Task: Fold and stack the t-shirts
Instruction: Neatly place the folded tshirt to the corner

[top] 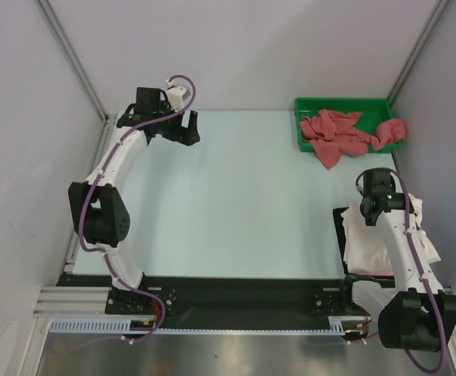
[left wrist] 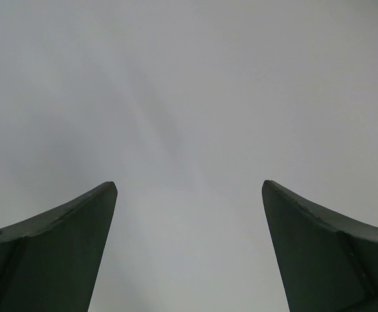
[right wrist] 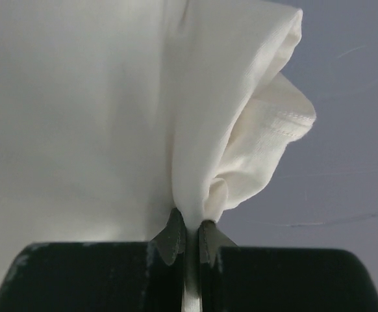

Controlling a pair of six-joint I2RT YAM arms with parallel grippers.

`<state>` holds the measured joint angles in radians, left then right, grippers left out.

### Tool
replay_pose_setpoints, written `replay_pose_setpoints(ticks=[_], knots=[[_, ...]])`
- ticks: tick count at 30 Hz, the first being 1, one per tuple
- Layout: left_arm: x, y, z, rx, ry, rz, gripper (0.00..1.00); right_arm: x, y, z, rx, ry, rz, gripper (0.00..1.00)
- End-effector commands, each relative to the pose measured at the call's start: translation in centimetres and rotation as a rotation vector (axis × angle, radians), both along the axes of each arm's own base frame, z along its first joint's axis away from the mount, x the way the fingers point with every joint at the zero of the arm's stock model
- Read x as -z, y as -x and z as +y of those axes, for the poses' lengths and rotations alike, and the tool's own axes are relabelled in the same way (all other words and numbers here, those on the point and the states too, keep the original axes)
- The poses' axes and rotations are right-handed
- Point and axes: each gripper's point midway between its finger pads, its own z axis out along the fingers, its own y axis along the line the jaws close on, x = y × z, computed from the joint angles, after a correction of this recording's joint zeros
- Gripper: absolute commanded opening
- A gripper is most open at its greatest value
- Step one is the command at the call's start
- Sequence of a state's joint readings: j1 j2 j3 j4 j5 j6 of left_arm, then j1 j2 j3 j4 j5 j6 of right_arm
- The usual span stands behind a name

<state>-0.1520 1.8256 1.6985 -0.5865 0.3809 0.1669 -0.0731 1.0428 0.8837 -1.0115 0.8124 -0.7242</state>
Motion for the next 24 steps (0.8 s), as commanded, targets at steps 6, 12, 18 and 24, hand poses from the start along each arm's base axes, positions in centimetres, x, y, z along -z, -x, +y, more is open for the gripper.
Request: replay_pose_setpoints(ticks=[6,12,18,24], knots=[[-2.3,-1.2,0.0,0.011,0.011,-0.07,1.0,1.6,-0.8,-2.2,-0.106,0.111,0.128,0.09],[-2.2,-1.2,-0.1,0.013,0.009,-0.065,1.0,1.0,-2.2,-3.4,-0.084,0.16,0.047,0.77],[-2.0,-1.0,0.2,0.01,-0.002,-0.058,1.0,-2.8,-4.3,-4.0,-0.02,0.212,-0.134,0.89],[-2.5,-1.1,0.3,0.005,-0.006,-0.071,1.0,-5.4,-9.6,5.1,-0.041,-0.402,-0.551,0.9]])
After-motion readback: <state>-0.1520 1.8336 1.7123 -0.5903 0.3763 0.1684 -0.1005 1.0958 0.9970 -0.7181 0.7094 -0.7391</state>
